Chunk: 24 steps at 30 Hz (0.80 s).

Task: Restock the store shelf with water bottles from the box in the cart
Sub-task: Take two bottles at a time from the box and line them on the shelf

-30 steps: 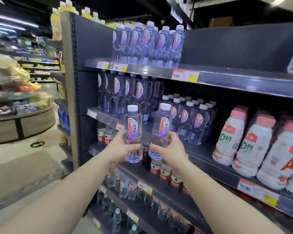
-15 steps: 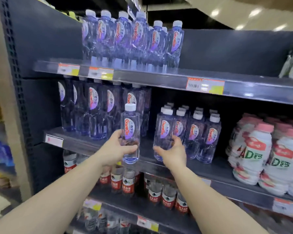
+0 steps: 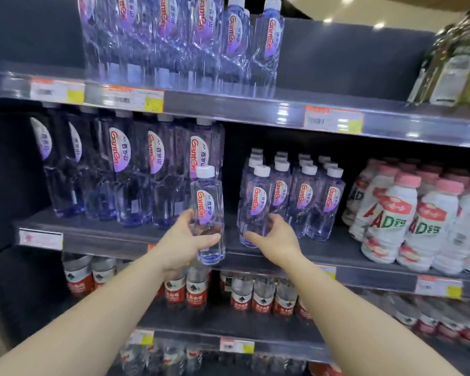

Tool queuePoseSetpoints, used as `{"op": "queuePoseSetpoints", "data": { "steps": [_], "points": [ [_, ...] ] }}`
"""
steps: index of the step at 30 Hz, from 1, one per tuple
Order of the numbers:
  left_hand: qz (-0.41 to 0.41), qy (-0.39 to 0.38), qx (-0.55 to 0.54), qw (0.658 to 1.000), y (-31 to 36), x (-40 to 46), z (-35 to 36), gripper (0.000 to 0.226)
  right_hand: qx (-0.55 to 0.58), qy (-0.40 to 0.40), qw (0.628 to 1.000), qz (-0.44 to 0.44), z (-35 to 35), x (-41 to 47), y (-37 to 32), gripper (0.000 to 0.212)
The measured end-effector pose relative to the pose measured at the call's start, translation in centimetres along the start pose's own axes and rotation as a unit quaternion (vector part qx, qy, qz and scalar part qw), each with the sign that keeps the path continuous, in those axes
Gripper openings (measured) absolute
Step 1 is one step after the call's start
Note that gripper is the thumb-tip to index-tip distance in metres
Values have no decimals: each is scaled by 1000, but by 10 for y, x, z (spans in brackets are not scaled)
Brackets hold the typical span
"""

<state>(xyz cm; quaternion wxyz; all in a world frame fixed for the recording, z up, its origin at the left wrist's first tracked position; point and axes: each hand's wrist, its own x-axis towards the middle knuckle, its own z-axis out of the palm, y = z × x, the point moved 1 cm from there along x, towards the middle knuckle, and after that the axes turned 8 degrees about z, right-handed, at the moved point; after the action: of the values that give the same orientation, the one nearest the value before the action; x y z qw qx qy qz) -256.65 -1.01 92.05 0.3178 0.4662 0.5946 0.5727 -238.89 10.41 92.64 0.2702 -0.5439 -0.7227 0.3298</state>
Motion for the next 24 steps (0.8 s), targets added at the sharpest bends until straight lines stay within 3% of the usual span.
{"op": "queuePoseSetpoints", "data": {
  "steps": [4, 11, 19, 21, 23, 24],
  "points": [
    [-3, -9, 16, 1000, -1, 2, -4, 106, -14, 12, 1000, 0, 2, 4, 2, 75],
    [3, -10, -1, 1000, 9, -8, -4, 61, -41, 9, 999, -12, 9, 11, 4, 79],
    [3, -6, -8, 1000, 15, -15, 6, 56, -56, -8, 998, -4, 12, 18, 6, 78],
    [4, -11, -9, 1000, 17, -15, 12, 54, -54, 36, 998, -9, 12, 10, 5, 77],
    [6, -17, -10, 1000, 18, -14, 16, 54, -26, 135, 989, -48, 10, -7, 5, 61],
    [7, -19, -9, 1000, 18, -12, 18, 54, 15, 144, 987, -72, 9, -16, 6, 51]
  ]
}}
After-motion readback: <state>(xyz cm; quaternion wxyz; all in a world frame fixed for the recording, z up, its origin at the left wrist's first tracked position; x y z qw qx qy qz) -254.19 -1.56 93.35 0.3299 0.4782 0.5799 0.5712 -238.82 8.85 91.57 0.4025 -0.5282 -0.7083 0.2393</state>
